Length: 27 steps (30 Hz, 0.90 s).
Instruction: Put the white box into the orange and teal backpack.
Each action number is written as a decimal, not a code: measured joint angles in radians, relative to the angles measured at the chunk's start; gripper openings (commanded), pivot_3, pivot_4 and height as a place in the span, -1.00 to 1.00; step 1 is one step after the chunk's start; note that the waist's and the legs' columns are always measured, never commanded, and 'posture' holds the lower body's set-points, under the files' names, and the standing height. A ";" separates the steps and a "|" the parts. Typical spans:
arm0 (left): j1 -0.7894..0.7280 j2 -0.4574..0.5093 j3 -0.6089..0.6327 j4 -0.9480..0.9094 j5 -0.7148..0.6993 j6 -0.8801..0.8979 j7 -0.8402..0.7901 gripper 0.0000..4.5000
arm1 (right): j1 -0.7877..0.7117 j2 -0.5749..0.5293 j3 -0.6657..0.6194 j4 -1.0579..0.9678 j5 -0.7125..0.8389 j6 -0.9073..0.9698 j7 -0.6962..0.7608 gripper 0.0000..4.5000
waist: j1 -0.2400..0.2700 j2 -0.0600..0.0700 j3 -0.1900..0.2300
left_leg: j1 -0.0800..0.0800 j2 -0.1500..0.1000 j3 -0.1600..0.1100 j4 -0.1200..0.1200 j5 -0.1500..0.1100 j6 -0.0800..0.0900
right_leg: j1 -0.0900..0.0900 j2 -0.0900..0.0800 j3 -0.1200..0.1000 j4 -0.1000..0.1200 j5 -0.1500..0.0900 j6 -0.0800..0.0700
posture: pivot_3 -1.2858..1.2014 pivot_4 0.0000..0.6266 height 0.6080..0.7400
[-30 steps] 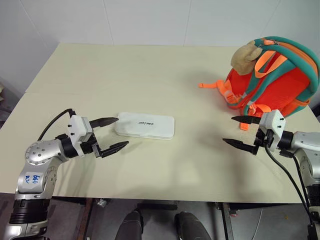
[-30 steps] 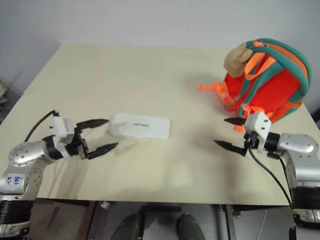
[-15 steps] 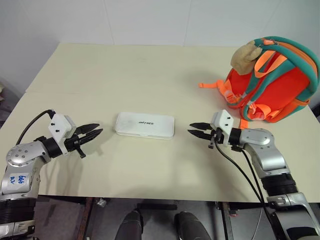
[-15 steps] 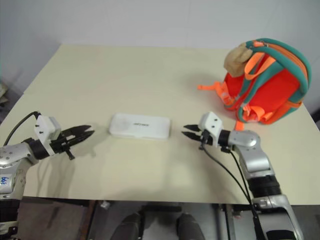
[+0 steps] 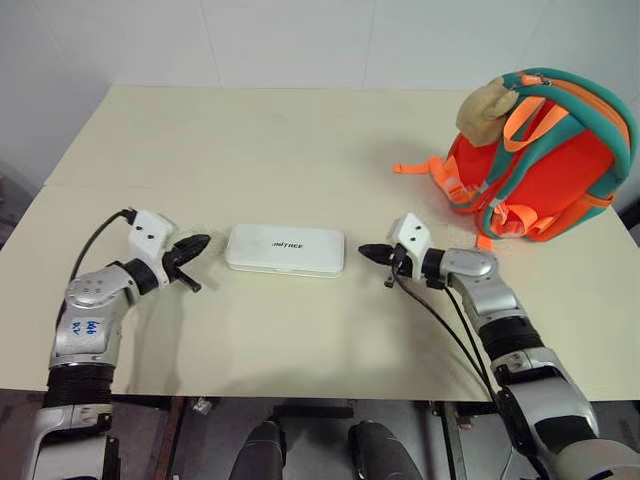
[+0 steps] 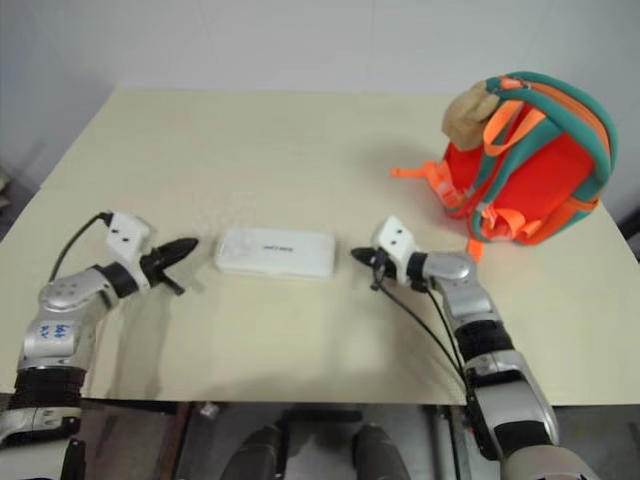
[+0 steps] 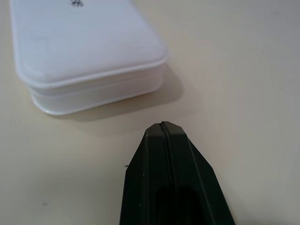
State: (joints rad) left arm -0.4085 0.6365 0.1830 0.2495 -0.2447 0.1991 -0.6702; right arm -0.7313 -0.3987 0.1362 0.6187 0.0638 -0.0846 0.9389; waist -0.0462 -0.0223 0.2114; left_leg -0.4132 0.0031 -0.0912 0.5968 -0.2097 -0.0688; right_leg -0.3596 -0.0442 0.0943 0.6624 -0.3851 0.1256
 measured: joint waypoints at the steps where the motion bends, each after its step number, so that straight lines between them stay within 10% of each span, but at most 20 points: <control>1: 0.000 -0.004 -0.008 -0.001 0.000 0.007 -0.001 -0.99 | 0.000 0.008 0.001 0.000 -0.004 0.000 0.000 -0.99 | -0.004 0.000 0.000 | 0.000 0.000 0.000 0.000 0.000 0.000 | 0.000 0.000 0.000 0.000 0.000 0.000 | 0.03 -0.52 1.00; 27: 0.135 -0.023 -0.002 -0.309 -0.057 0.145 -0.012 -0.99 | 0.217 -0.101 -0.027 -0.406 0.092 0.258 0.025 -0.99 | -0.010 0.000 0.000 | 0.001 0.000 -0.002 0.001 0.001 0.000 | 0.002 0.001 0.000 0.001 0.000 0.000 | 0.03 -0.52 1.00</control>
State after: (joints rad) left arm -0.2738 0.6139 0.1808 -0.0591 -0.3015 0.3437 -0.6817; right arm -0.5146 -0.5000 0.1095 0.2125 0.1554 0.1737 0.9639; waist -0.0561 -0.0224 0.2114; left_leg -0.4121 0.0033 -0.0927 0.5977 -0.2088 -0.0685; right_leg -0.3577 -0.0436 0.0938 0.6631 -0.3850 0.1254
